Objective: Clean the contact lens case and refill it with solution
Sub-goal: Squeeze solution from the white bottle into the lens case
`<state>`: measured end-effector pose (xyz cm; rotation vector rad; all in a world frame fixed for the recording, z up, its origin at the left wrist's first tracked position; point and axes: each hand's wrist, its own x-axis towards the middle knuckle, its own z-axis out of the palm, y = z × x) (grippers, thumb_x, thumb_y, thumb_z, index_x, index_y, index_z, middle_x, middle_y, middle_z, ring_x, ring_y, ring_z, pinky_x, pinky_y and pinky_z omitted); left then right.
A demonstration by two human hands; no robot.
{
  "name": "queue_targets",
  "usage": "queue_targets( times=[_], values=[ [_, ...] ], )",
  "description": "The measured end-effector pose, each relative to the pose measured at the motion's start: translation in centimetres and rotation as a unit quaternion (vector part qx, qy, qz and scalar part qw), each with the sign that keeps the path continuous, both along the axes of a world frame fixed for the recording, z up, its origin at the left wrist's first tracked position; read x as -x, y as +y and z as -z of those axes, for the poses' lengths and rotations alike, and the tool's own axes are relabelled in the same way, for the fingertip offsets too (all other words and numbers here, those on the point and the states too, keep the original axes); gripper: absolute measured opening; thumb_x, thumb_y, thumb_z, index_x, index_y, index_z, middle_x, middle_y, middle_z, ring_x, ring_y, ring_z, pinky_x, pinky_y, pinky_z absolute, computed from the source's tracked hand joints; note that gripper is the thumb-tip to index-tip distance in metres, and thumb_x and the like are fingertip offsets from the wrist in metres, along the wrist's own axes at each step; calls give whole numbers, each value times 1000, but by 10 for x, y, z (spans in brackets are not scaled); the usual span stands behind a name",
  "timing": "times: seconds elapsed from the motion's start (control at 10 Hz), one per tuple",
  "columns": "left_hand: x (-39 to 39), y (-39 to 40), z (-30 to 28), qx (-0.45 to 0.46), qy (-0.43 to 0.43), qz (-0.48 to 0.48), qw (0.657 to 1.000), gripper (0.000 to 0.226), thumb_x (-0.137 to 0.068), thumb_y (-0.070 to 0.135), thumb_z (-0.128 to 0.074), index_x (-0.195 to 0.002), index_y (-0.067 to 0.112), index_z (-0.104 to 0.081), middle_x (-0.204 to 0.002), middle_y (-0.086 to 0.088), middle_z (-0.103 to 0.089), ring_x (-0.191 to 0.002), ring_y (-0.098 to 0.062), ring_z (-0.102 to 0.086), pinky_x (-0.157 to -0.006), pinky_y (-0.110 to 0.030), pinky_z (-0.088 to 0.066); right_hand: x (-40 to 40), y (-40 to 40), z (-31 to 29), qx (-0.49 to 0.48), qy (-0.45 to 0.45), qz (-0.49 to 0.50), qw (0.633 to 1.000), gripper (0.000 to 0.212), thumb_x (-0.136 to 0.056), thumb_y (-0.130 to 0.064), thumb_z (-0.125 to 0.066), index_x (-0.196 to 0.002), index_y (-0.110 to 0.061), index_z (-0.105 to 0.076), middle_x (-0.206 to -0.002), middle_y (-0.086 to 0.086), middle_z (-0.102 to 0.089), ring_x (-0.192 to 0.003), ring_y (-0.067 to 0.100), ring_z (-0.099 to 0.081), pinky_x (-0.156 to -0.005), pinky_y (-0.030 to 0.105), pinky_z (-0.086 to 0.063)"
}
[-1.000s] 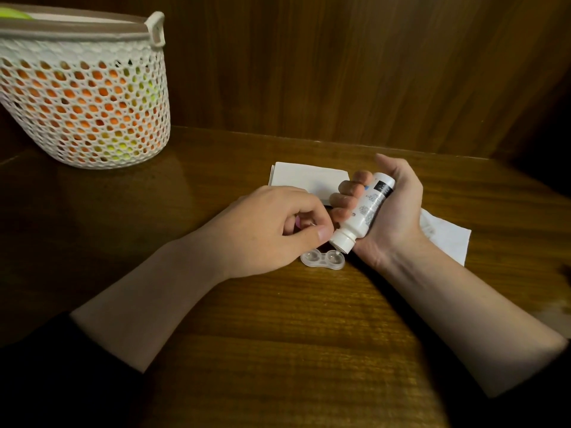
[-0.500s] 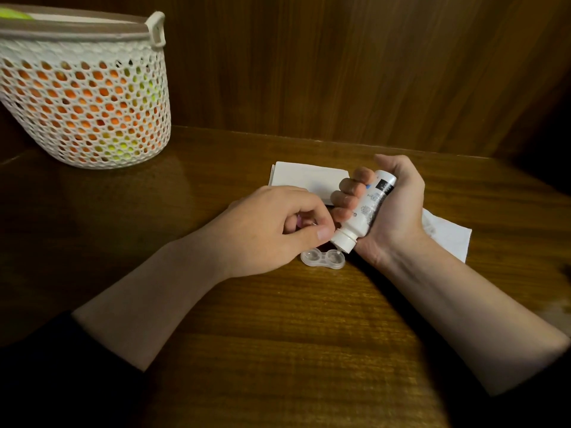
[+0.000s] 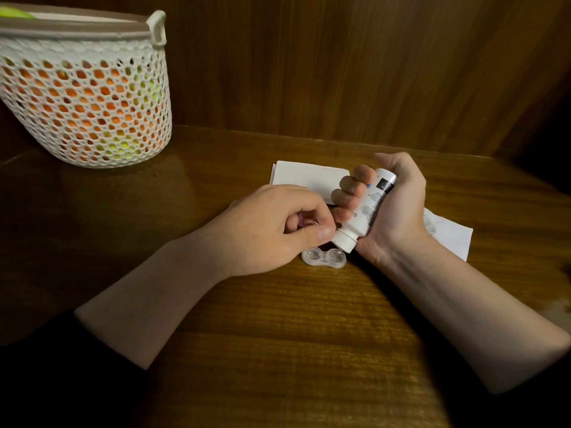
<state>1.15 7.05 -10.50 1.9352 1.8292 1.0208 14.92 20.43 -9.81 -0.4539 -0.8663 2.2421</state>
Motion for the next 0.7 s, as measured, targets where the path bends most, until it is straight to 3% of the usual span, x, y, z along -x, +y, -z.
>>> queue_targets(
  times=[0.7],
  values=[
    [-1, -1, -2, 6, -9, -2, 1000, 6, -99, 36, -72, -99, 37, -77, -92, 4, -67, -77, -13, -56, -66, -35, -49, 0, -3, -2, -6, 1, 6, 1000, 36, -91, -34, -48, -58, -19, -46, -53, -1, -40, -42, 15, -37, -40, 22, -35]
  ],
)
